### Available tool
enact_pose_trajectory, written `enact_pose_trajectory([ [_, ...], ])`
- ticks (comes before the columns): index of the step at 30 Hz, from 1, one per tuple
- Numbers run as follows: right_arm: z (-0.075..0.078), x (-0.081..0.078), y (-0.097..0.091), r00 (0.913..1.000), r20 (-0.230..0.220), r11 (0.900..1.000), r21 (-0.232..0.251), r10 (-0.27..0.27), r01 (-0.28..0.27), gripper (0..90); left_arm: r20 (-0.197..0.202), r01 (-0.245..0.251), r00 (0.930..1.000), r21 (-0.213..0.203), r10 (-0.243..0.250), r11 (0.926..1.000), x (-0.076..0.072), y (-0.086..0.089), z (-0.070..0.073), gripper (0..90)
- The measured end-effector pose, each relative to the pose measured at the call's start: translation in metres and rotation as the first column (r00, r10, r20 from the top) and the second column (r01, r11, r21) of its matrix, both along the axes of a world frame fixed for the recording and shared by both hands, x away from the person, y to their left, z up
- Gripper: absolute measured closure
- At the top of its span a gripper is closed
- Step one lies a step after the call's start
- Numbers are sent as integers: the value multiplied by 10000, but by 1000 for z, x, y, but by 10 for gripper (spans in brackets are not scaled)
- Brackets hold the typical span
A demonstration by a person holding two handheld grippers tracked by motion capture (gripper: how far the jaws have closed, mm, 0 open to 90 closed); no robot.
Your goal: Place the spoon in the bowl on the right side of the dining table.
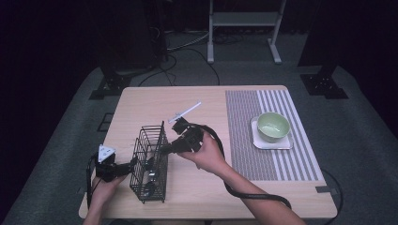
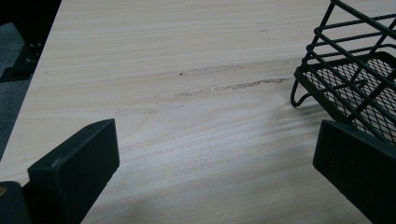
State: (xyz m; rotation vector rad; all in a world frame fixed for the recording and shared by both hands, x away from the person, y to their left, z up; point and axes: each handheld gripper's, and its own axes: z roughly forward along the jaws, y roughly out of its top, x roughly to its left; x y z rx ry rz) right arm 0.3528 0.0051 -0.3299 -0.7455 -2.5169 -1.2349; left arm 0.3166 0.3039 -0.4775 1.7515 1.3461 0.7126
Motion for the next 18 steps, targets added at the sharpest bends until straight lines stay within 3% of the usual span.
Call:
enact_pose_trajectory([
  [18,26,-5,-7,9997,203,9996,239,-153,148,885,18,-10,10000,-5,10,10000,0,0,0,0],
])
